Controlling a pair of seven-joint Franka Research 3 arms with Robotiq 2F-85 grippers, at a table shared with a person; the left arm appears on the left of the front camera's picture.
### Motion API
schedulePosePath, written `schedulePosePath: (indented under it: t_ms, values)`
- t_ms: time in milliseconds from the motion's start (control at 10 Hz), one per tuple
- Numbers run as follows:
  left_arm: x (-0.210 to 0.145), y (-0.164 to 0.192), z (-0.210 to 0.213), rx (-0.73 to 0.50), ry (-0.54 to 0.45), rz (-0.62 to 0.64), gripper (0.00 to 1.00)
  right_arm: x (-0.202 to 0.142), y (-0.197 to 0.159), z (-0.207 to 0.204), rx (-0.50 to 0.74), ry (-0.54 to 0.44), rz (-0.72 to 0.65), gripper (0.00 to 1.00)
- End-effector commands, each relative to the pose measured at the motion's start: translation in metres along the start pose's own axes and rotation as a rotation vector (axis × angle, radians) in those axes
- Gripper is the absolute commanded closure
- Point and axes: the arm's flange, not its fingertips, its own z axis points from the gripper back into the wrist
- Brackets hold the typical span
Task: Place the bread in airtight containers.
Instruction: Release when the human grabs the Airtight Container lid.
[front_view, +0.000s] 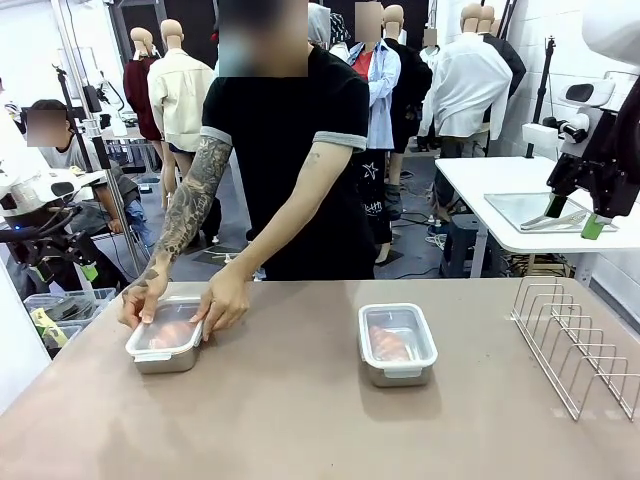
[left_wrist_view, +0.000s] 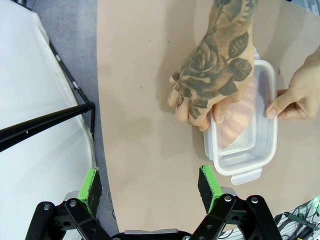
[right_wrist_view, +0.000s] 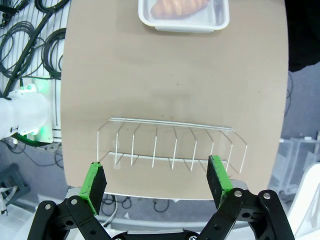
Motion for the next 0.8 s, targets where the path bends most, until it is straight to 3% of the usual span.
schedulePosePath:
  t_ms: [0, 700]
  values:
    - [-0.0004, -0.0004, 0.0003, 0.027, -0.008, 0.014, 0.0, 0.0, -0.0009, -0.0024, -0.006, 0.02, -0.013, 0.0]
    - [-0.0004, -0.0004, 0.0003, 0.027, -0.008, 0.014, 0.0, 0.0, -0.0009, -0.0024, -0.006, 0.02, -0.013, 0.0]
